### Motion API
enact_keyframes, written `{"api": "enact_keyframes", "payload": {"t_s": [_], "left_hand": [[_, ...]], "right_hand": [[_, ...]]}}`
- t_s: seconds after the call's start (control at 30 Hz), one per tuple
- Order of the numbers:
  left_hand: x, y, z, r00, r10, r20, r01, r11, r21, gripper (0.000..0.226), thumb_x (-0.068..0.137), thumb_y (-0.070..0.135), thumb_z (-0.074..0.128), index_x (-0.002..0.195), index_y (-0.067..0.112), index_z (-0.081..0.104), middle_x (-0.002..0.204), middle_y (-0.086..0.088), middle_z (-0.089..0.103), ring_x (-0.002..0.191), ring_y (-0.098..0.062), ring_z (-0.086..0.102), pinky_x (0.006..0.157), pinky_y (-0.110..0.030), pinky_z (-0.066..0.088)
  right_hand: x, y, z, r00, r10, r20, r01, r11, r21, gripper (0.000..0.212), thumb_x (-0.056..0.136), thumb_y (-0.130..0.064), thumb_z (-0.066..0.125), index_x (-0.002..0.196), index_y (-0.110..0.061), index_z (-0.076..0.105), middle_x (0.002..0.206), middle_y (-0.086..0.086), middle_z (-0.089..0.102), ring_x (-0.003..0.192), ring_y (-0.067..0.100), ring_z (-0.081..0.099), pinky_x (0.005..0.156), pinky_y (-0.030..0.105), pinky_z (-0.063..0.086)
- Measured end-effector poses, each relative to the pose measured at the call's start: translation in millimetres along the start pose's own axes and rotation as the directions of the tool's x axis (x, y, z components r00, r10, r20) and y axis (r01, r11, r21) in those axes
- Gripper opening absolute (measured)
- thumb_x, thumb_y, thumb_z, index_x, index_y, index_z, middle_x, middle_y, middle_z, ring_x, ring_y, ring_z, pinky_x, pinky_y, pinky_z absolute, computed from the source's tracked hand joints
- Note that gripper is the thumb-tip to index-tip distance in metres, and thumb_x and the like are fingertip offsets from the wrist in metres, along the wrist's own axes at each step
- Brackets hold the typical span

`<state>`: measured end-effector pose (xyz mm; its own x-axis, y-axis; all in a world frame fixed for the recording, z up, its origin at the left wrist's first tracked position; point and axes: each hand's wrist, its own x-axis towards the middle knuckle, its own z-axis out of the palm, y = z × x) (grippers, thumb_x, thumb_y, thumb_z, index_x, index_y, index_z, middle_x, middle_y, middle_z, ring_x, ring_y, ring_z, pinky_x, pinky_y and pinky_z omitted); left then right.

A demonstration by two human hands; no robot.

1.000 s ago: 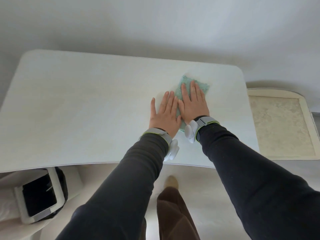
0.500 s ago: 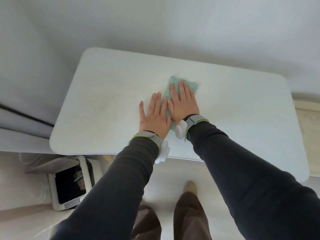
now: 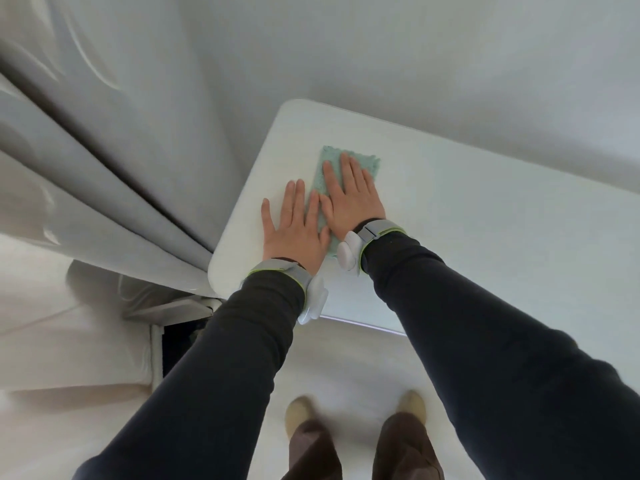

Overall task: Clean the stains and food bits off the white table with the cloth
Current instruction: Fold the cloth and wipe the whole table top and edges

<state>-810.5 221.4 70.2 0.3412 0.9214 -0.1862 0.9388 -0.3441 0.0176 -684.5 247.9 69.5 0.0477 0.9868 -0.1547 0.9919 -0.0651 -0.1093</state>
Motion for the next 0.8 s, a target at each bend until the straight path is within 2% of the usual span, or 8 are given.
{"api": "enact_keyframes", "payload": {"t_s": [0.33,0.43,0.53,0.8], "left_hand": [[-2.4,-77.2,-1.5,0.990,-0.137,0.031,0.137,0.990,-0.016,0.060,0.099,0.045,0.011,0.152,0.024,-0.006,0.160,-0.003,-0.016,0.147,-0.018,-0.019,0.116,-0.054,-0.006],[-10.7,-87.2,0.8,0.983,-0.180,0.017,0.180,0.984,-0.002,0.060,0.099,0.044,0.012,0.152,0.022,-0.005,0.160,-0.001,-0.015,0.147,-0.016,-0.017,0.116,-0.054,-0.007],[-24.2,-92.6,4.3,0.975,-0.220,-0.001,0.220,0.975,0.028,0.059,0.100,0.038,0.013,0.153,0.018,-0.004,0.160,0.000,-0.015,0.148,-0.014,-0.016,0.116,-0.053,-0.006],[-63.3,-72.8,10.1,0.953,-0.302,0.034,0.302,0.953,0.023,0.058,0.098,0.031,0.007,0.152,0.015,-0.008,0.160,0.000,-0.015,0.148,-0.015,-0.016,0.118,-0.052,-0.003]], "right_hand": [[35.2,-77.1,3.4,0.992,-0.119,0.043,0.119,0.993,0.004,0.059,0.100,-0.041,0.021,0.152,-0.020,0.001,0.160,0.013,-0.007,0.149,0.025,-0.007,0.120,0.038,-0.005],[33.4,-93.6,6.3,0.988,-0.151,0.038,0.151,0.988,0.019,0.057,0.100,-0.041,0.021,0.152,-0.025,0.003,0.160,0.014,-0.006,0.149,0.025,-0.006,0.121,0.040,-0.003],[26.9,-108.4,11.0,0.984,-0.176,0.038,0.174,0.984,0.043,0.055,0.100,-0.041,0.022,0.151,-0.030,0.006,0.160,0.015,-0.005,0.149,0.026,-0.006,0.122,0.040,-0.003],[-11.0,-109.3,17.5,0.972,-0.229,0.050,0.226,0.973,0.053,0.057,0.100,-0.040,0.020,0.152,-0.024,0.004,0.160,0.013,-0.008,0.149,0.025,-0.008,0.122,0.040,-0.003]]}}
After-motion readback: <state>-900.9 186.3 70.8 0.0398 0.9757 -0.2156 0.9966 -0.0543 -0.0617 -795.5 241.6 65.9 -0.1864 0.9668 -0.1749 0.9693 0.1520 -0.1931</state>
